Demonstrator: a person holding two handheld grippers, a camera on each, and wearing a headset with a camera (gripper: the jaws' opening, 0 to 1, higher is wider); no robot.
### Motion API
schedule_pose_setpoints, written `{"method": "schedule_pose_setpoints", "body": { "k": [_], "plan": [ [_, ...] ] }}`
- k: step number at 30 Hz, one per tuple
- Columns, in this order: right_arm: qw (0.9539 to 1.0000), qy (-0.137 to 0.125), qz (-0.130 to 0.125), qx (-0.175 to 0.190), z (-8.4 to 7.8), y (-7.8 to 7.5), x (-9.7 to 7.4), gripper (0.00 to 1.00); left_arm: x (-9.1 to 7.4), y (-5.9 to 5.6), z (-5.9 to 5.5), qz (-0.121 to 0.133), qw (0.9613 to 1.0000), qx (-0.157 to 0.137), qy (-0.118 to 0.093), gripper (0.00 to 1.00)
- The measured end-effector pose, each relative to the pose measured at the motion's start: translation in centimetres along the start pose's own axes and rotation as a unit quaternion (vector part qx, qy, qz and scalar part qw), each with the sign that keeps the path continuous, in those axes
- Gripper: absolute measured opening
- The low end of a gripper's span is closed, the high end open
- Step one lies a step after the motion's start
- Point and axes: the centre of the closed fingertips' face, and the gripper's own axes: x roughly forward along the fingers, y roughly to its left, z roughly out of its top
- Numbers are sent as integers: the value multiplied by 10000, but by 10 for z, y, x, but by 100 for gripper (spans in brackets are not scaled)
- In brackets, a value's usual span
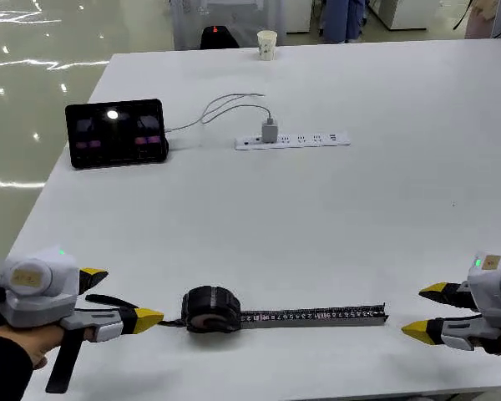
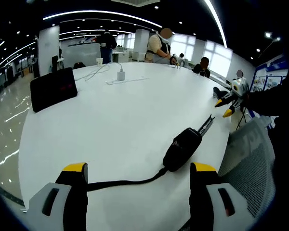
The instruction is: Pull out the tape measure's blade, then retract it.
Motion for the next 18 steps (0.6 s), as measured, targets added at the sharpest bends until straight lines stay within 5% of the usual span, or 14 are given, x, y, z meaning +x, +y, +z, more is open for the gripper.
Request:
{"method": "schedule_pose_setpoints", "body": {
  "k": [5, 11, 18],
  "plan": [
    [9990, -287, -223, 256, -4, -5, -13, 53, -10, 3, -7, 74, 10000, -27, 10, 88],
    [9985, -317, -323, 313, -10, -5, -27, 56, -16, 3, -16, 150, 9997, 169, 52, 99],
    [9983, -251, -333, 397, -22, -3, -34, 65, -27, 5, -25, 211, 9997, 149, 36, 99]
  ]
}}
